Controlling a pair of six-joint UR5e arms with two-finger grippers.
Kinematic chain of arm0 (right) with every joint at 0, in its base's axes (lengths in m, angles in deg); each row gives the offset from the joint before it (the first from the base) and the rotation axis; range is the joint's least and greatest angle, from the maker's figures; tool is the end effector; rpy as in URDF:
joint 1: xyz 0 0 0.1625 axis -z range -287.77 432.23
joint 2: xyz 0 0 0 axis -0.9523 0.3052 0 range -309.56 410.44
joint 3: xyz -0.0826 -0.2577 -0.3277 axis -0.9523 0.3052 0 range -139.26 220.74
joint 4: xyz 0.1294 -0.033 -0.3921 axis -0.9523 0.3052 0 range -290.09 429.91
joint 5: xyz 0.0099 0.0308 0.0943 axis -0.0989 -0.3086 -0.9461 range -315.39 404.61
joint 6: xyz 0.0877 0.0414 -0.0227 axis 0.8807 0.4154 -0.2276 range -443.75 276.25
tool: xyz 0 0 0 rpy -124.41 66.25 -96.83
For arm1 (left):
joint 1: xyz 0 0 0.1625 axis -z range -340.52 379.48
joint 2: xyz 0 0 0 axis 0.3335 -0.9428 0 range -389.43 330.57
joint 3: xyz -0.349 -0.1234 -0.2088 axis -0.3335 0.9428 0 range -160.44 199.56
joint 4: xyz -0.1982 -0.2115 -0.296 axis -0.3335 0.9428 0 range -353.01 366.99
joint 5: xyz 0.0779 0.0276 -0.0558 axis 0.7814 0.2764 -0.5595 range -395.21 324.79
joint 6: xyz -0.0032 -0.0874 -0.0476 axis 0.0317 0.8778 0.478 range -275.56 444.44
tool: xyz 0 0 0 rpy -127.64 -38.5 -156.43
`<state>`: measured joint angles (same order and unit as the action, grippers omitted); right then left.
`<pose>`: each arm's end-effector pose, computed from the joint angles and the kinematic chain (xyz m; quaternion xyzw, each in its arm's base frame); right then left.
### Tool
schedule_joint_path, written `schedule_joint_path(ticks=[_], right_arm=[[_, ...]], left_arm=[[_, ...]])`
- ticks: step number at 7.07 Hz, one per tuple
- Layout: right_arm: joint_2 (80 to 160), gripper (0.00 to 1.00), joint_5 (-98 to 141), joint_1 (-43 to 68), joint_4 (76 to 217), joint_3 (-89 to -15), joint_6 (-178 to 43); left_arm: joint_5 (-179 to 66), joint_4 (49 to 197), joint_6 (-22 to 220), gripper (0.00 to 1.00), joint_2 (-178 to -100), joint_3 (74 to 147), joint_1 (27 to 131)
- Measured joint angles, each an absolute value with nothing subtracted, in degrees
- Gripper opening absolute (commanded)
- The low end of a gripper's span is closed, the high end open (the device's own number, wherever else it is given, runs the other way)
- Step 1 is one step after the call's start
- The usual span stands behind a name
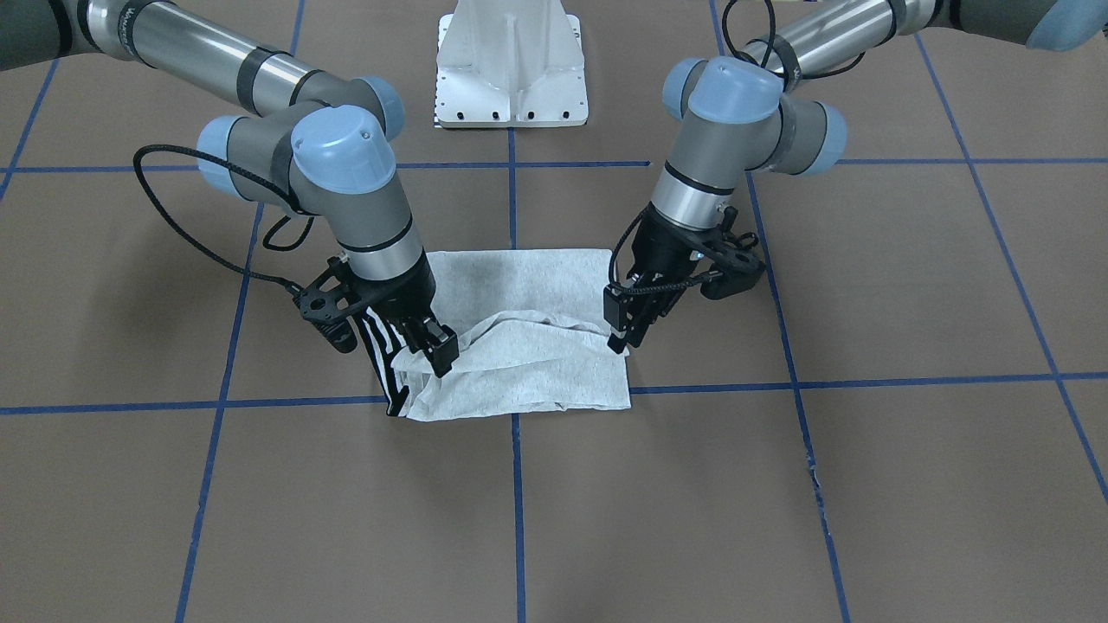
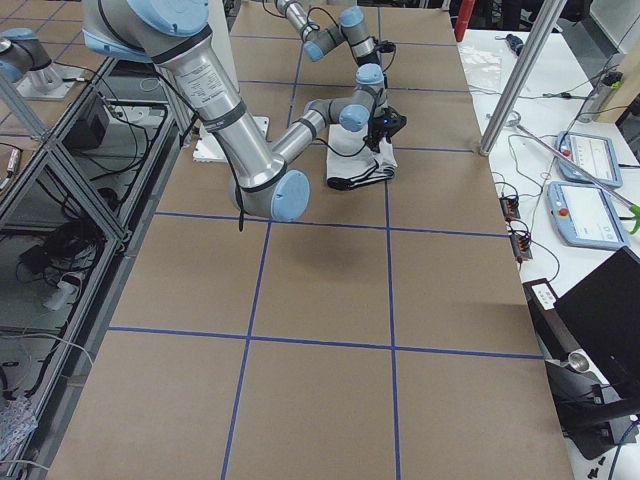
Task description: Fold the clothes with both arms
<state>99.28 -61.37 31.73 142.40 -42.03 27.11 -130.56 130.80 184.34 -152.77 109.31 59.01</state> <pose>-0.4956 -0.5625 0.2453 -0.0501 -0.4448 0.4033 0.7981 0.4553 -0.5364 0.2506 0.1032 0.5423 -0.3251 0.7678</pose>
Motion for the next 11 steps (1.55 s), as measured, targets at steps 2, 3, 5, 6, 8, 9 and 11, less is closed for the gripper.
schedule_joint_path(ticks=[2, 3, 5, 6, 8, 9, 11], right_arm=[[98.2, 1.00, -65.4, 26.4, 138.5, -36.0, 19.5], [98.3, 1.00, -66.1, 24.9, 138.1, -34.9, 16.4], [100.8, 1.00, -66.7, 22.5, 137.8, -34.5, 6.0], [103.6, 1.00, -67.7, 20.3, 137.9, -34.5, -2.5], [109.7, 1.00, -74.7, 13.2, 138.2, -34.7, -22.3], [113.1, 1.00, -79.9, 8.5, 138.4, -35.3, -31.3], [121.0, 1.00, -87.8, -1.5, 138.5, -36.7, -50.8]], left_arm=[[-130.7, 133.2, 178.3, 0.46, -153.5, 105.3, 62.9], [-130.9, 133.6, 176.2, 0.46, -153.5, 104.8, 63.4], [-131.2, 133.9, 166.5, 0.49, -152.1, 104.7, 64.4], [-132.0, 133.9, 158.7, 0.49, -150.0, 104.6, 65.4], [-142.1, 133.9, 142.0, 0.49, -145.9, 104.7, 72.5], [-149.1, 133.6, 132.5, 0.49, -143.7, 104.8, 78.0], [-158.4, 129.1, 109.5, 0.49, -139.8, 104.9, 89.3]])
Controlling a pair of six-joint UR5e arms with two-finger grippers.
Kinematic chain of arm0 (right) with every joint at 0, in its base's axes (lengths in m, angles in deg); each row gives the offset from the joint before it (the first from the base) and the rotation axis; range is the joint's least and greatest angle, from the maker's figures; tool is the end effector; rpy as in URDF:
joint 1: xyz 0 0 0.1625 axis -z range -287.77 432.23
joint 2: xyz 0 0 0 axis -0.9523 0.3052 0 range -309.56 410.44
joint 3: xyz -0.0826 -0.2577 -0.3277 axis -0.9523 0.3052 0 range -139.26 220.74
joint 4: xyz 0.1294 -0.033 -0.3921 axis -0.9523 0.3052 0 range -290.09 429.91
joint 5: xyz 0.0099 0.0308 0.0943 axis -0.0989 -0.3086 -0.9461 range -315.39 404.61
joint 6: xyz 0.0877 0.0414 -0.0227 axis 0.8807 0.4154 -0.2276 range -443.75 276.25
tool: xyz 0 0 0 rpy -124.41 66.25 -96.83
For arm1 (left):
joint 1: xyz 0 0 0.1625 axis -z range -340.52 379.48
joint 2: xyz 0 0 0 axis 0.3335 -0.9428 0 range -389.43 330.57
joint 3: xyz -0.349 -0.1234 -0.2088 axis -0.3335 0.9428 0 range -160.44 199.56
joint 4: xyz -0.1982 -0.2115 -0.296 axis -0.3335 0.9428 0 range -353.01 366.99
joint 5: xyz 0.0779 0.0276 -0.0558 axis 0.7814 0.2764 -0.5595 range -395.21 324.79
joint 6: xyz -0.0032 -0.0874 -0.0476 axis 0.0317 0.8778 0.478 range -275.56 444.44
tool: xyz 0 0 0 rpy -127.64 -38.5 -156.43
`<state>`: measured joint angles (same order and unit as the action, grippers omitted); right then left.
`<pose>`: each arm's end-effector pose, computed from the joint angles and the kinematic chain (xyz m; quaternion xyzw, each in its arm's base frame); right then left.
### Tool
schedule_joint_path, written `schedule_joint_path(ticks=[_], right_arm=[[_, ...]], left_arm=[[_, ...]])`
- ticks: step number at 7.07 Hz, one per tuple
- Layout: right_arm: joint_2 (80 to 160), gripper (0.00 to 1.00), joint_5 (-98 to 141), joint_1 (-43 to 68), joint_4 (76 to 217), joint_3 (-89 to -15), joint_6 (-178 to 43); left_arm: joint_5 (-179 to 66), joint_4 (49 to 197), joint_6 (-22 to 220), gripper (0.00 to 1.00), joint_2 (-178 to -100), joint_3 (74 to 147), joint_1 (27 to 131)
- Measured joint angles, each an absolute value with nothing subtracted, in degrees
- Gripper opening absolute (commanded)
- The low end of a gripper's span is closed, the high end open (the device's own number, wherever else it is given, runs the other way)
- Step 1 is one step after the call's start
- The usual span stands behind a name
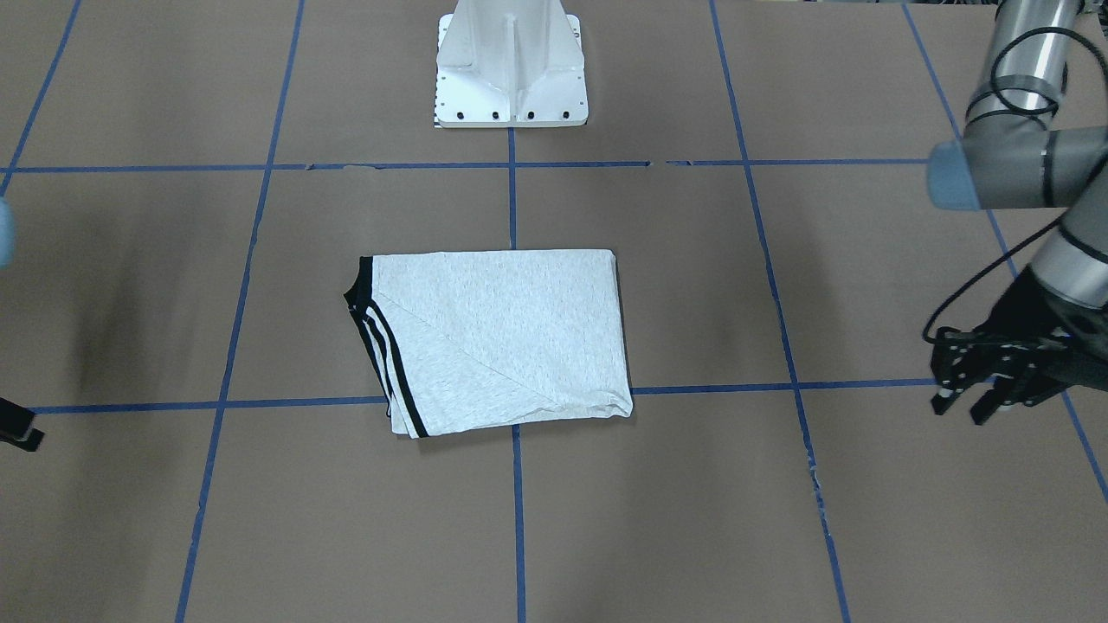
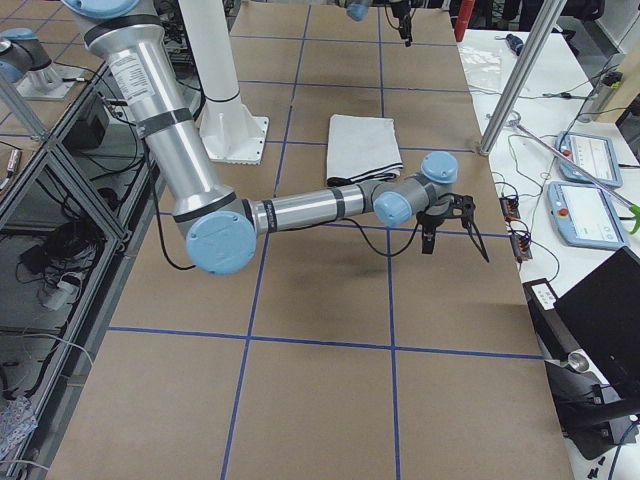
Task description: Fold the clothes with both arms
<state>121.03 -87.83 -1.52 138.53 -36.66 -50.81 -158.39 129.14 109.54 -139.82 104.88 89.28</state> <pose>-0.1194 -0.6457 0.5345 0.0603 -0.4137 0.0440 0.9073 0.1521 -0.6413 0.4367 0.2583 0.3906 0.0782 0.8801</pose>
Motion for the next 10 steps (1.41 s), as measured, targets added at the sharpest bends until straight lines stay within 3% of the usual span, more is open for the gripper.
schedule_joint_path(ticks=[2, 5, 6, 7, 10], right_arm=[[125.9, 1.00, -91.6, -9.0, 140.3, -37.1, -68.0], [126.8, 1.00, -92.7, -14.4, 155.7, -39.0, -88.7], [127.0, 1.00, -92.6, -15.4, 159.9, -40.6, -91.5], [128.1, 1.00, -92.5, -15.8, 161.9, -42.0, -92.5], [135.2, 1.00, -91.7, -16.1, 163.7, -49.8, -92.7]], left_arm=[[-161.8, 118.9, 91.5, 0.58, -139.2, 105.3, 98.8], [-167.6, 108.3, 83.2, 0.62, -138.7, 106.5, 107.3], [-167.9, 105.8, 83.0, 0.73, -138.7, 106.9, 107.9], [-168.0, 103.8, 83.0, 1.00, -138.6, 107.4, 108.1], [-168.1, 102.3, 83.2, 1.00, -134.4, 113.2, 108.1]])
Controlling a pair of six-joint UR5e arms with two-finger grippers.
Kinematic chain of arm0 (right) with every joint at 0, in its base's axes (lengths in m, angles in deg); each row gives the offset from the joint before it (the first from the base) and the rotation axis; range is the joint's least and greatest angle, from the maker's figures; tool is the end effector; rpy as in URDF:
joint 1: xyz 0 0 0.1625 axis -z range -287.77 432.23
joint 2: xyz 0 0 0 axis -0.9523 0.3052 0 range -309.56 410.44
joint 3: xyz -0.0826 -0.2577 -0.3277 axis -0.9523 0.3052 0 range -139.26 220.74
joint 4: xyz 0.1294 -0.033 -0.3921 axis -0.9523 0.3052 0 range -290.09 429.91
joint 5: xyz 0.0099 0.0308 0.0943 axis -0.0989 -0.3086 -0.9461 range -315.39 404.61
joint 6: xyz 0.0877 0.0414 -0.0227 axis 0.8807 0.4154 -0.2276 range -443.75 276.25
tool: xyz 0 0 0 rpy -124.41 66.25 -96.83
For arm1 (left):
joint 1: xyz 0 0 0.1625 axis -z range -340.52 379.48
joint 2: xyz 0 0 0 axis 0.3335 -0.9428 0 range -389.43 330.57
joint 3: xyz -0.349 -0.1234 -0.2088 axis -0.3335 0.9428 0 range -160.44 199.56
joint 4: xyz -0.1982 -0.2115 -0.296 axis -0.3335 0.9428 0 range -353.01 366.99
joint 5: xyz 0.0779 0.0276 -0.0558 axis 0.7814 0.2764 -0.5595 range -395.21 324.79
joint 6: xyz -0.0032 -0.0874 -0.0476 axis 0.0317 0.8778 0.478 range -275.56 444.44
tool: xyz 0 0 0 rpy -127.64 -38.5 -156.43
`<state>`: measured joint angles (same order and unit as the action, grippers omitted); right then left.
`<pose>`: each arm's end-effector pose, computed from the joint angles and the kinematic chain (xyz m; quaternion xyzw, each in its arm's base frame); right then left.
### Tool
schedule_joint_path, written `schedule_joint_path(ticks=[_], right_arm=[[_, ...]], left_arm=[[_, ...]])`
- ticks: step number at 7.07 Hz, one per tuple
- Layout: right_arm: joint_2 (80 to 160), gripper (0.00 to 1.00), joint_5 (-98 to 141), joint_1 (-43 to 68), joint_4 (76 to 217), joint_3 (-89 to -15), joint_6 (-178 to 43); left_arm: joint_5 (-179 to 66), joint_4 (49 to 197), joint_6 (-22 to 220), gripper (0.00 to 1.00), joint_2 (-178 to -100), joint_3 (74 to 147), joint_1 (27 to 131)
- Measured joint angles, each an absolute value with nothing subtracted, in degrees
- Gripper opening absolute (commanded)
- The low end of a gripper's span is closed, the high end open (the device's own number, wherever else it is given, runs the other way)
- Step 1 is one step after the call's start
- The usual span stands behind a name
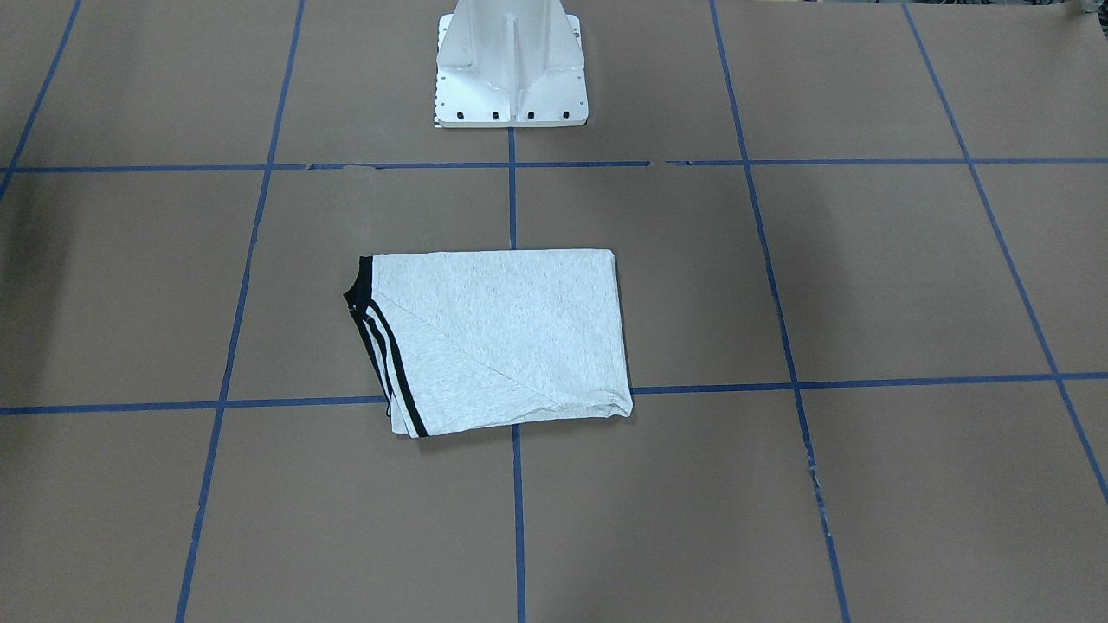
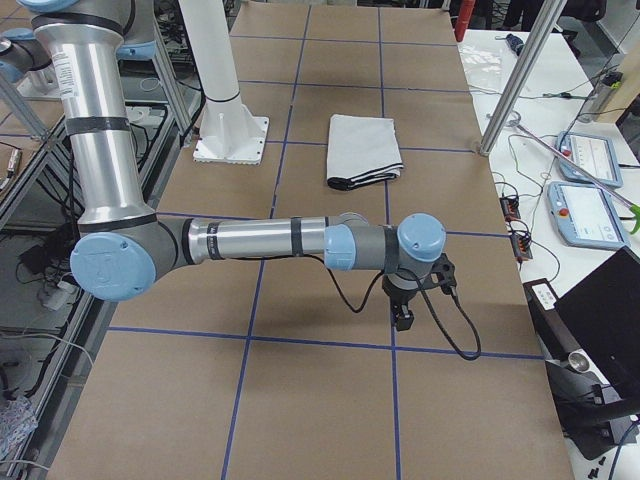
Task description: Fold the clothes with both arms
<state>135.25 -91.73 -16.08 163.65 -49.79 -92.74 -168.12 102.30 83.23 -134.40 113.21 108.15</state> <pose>0.0456 -0.5323 0.6120 0.0409 -0.3916 -0.0923 0.9146 -0.0514 -0.6036 0.4741 0.1926 0.3580 0.0960 0.9086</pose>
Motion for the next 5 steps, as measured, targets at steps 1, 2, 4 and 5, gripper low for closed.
schedule_joint_path(ticks=[1, 2, 4, 5], right_arm=[[136.7, 1.00, -90.1, -16.0, 163.9, -51.6, -92.6], [137.3, 1.00, -88.4, -15.9, 164.0, -52.8, -92.3], [138.0, 1.00, -87.2, -15.6, 164.0, -54.2, -92.0], [138.1, 1.00, -87.1, -15.3, 164.0, -54.4, -91.9]], left_arm=[[-168.1, 102.1, 83.3, 1.00, -133.4, 114.5, 108.1], [-167.9, 101.8, 83.4, 1.00, -132.8, 115.0, 108.1], [-166.3, 100.2, 83.5, 1.00, -132.1, 115.5, 107.7], [-165.9, 99.8, 83.4, 1.00, -131.4, 115.6, 107.5]])
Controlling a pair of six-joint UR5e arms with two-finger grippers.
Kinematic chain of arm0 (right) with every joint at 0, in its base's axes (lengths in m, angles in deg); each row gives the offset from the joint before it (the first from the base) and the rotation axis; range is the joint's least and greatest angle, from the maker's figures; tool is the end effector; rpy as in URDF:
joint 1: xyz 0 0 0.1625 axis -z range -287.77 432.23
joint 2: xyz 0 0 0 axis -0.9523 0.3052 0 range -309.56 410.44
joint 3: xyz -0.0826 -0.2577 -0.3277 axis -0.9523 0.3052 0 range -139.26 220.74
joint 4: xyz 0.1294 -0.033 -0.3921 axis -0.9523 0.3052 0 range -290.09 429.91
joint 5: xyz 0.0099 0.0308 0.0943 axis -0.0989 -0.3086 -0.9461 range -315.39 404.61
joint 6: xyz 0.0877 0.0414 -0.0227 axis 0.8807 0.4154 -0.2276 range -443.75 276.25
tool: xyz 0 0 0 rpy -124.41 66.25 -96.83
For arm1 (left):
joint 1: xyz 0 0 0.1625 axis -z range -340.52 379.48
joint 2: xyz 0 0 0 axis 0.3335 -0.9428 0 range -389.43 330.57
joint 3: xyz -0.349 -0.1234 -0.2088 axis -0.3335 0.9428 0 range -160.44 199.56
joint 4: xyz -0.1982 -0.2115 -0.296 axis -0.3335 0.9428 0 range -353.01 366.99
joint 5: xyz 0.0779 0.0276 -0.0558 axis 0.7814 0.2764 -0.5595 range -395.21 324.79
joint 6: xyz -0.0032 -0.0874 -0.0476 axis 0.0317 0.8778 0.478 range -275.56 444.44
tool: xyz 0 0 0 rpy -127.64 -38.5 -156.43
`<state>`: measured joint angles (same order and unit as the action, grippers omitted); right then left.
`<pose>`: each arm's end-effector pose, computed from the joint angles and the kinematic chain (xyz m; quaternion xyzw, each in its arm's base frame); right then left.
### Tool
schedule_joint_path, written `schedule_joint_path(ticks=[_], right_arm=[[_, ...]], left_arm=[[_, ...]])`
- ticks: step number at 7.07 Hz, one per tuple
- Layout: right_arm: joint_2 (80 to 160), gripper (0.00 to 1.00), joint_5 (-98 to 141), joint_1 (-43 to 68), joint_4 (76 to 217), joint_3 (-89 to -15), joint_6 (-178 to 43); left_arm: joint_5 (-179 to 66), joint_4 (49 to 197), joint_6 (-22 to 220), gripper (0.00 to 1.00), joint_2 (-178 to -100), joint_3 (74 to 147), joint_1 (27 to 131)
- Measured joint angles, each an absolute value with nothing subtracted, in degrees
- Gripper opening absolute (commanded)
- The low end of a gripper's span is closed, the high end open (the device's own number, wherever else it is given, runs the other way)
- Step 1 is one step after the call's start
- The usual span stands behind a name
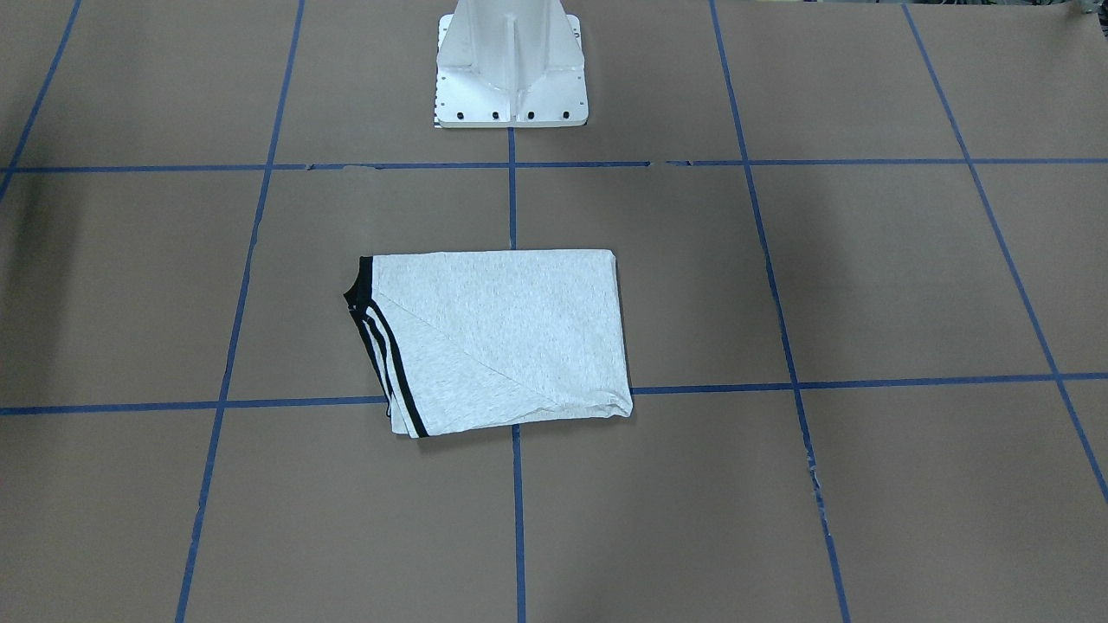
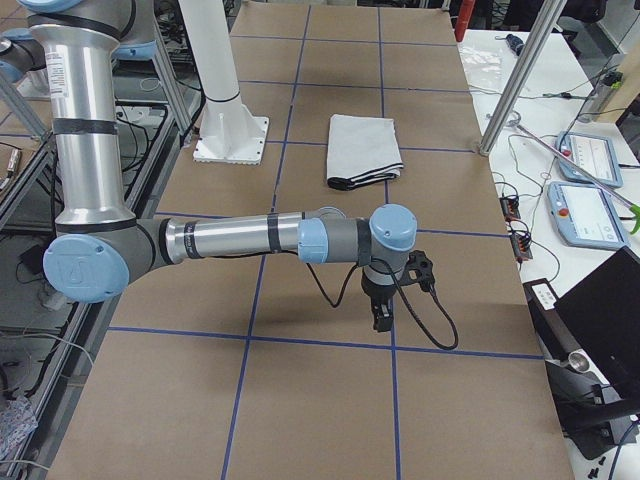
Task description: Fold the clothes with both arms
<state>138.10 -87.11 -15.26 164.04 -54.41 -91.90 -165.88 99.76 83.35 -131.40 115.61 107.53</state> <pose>0.0446 -0.5126 0.6044 0.0448 -0.3542 -0.0972 0.9290 -0.0485 -0.5832 0.4922 0.1666 0.3431 0.0871 0.9203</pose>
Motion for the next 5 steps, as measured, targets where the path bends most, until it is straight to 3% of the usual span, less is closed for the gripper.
schedule_joint_path(ticks=[5], right_arm=[[138.1, 1.00, -87.4, -14.2, 163.9, -54.3, -91.6]], left_arm=[[-168.1, 99.8, 83.4, 1.00, -125.9, 118.7, 107.4]])
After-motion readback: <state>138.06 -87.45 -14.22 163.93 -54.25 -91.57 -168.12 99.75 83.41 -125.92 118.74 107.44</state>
